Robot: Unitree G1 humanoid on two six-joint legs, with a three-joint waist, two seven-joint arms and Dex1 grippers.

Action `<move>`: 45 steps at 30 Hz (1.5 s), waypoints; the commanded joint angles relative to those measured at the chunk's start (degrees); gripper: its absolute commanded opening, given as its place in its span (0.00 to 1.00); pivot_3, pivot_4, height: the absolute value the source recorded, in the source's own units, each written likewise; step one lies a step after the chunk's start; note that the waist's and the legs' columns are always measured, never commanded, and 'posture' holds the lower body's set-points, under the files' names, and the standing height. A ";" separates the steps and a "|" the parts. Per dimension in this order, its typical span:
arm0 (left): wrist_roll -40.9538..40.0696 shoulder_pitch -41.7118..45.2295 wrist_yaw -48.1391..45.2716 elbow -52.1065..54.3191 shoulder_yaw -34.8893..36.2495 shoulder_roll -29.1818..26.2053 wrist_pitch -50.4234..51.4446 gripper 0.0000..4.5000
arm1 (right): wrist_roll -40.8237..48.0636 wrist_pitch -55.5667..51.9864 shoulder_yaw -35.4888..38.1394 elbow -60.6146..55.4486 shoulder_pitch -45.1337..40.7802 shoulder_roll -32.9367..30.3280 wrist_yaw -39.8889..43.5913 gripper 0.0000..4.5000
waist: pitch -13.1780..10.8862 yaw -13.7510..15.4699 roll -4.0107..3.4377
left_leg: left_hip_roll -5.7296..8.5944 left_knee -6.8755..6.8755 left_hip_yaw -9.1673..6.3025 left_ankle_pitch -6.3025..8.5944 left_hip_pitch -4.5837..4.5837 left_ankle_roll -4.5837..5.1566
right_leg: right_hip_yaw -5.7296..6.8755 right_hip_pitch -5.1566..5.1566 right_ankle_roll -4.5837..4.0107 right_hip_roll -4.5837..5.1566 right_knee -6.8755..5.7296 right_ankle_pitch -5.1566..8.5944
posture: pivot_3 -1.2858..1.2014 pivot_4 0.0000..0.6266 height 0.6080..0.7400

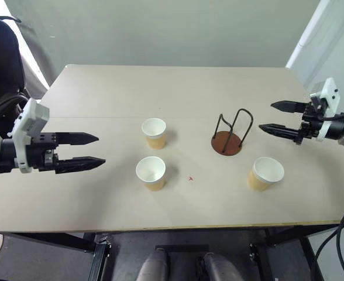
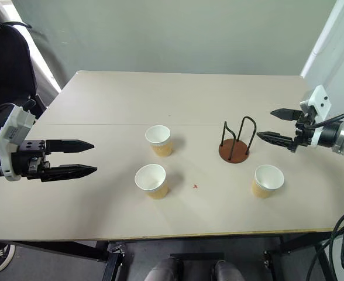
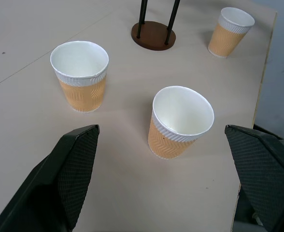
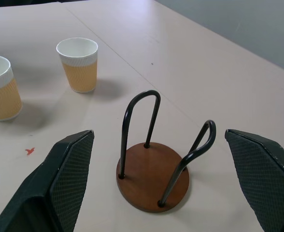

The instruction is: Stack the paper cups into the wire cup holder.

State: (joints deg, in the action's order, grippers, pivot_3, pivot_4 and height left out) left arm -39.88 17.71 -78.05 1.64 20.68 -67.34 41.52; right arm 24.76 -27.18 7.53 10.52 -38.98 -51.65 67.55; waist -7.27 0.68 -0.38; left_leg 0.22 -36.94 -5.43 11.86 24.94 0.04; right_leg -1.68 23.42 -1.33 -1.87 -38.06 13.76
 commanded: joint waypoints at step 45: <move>-2.06 -3.26 2.36 4.67 3.15 -0.06 0.79 0.99 | -3.99 -30.61 -13.96 -7.66 -10.44 15.64 -26.70 0.98 | -0.02 -0.24 -0.04 | -0.03 0.27 0.00 -0.08 0.02 -0.12 | 0.00 0.26 -0.06 -0.03 -0.06 -0.02 | 0.52 0.24 1.00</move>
State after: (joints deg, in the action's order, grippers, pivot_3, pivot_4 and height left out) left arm -41.33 14.48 -75.78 4.68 21.59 -66.64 42.54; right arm 21.94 -59.15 -6.18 3.92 -49.29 -35.49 41.16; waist -7.29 0.44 -0.41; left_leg 0.19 -36.66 -5.44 11.78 24.96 -0.08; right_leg -1.68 23.67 -1.39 -1.90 -38.12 13.75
